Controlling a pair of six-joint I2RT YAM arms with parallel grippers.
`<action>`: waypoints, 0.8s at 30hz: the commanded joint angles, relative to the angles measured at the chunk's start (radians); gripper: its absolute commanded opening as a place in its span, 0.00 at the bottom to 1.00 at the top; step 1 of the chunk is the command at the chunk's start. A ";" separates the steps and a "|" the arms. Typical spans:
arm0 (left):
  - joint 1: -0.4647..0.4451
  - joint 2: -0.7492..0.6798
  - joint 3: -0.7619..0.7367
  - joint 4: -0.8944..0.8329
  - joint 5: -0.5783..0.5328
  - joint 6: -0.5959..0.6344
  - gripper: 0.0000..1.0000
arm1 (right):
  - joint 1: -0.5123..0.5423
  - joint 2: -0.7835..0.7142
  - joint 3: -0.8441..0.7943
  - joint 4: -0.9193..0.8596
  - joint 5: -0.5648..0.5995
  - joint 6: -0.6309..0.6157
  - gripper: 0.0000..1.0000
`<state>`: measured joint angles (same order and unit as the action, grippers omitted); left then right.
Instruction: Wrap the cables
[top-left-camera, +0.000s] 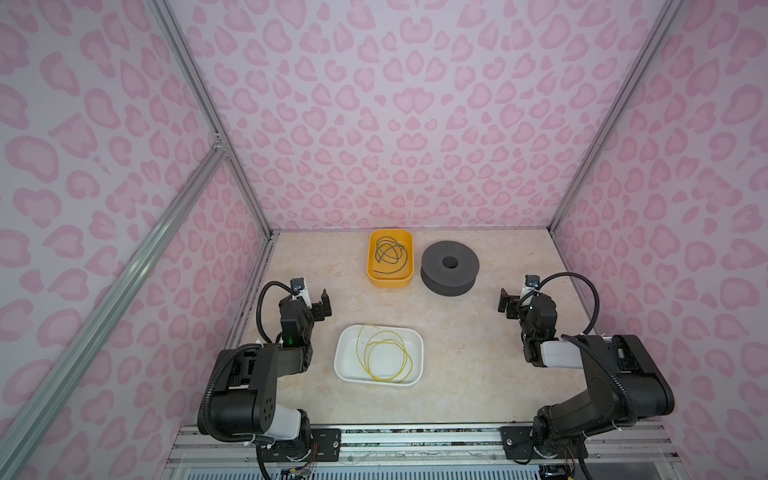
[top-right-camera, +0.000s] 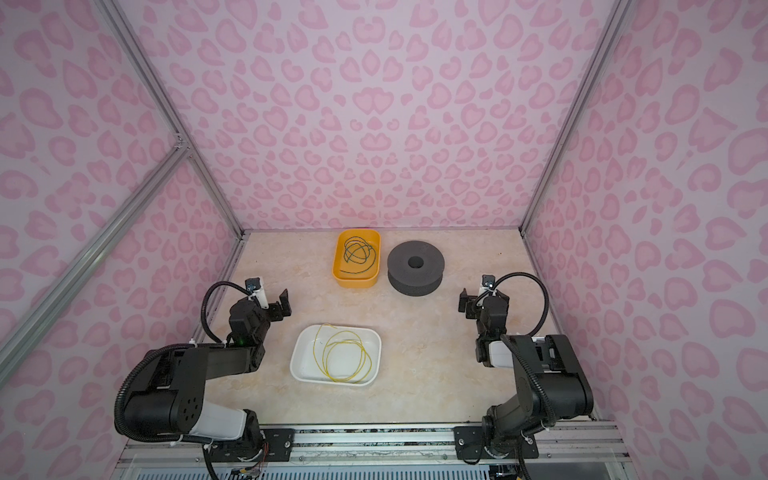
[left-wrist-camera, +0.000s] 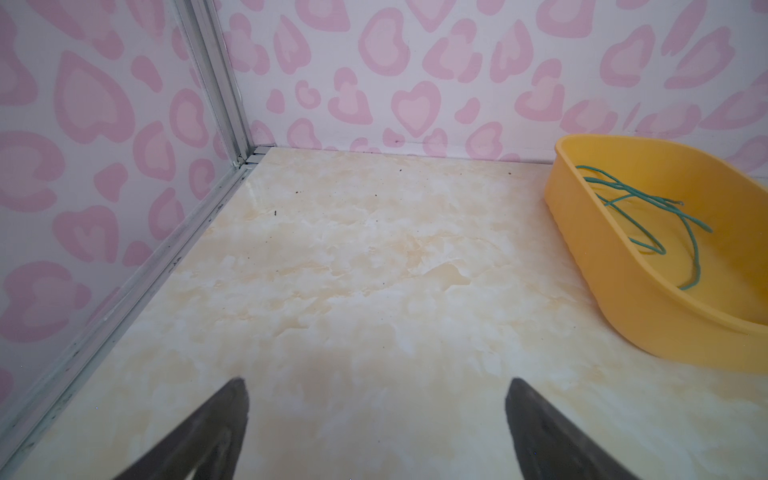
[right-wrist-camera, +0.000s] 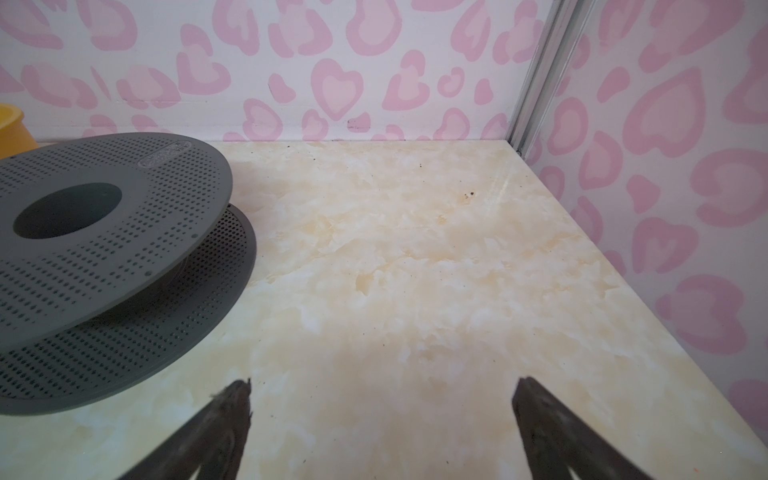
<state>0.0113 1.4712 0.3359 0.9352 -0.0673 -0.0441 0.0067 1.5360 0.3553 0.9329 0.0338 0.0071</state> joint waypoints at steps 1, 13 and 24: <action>0.001 0.004 0.008 0.017 0.004 0.004 0.98 | 0.001 0.004 0.002 0.002 0.006 -0.001 1.00; 0.001 0.001 0.005 0.020 0.004 0.004 0.98 | -0.004 0.001 0.005 -0.004 0.015 0.011 1.00; -0.001 -0.171 0.325 -0.543 0.022 -0.042 0.98 | 0.130 -0.155 0.445 -0.740 0.284 -0.006 1.00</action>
<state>0.0120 1.3636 0.5747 0.6167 -0.0856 -0.0540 0.0986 1.4017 0.6910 0.5205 0.2264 0.0082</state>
